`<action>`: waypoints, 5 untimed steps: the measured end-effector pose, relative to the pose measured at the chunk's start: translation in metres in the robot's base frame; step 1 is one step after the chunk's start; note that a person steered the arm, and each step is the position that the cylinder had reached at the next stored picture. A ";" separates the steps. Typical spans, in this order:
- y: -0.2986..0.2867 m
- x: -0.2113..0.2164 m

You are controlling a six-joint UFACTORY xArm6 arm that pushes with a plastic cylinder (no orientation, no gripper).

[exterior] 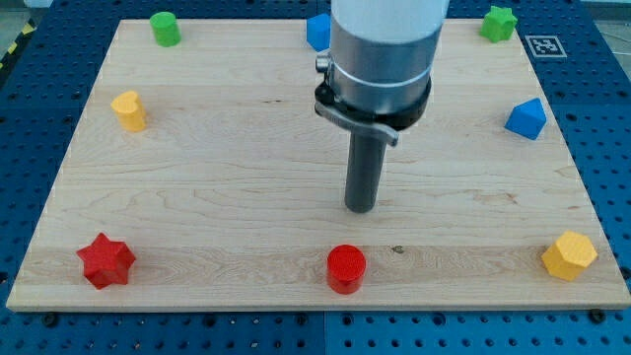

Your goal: Push red circle slightly to the right

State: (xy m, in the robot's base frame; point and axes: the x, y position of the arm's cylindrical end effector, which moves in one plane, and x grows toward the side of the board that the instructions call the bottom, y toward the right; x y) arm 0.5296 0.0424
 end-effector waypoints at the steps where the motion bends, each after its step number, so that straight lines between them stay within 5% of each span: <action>1: 0.000 0.011; 5: -0.061 0.035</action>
State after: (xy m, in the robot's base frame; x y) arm 0.5650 -0.0190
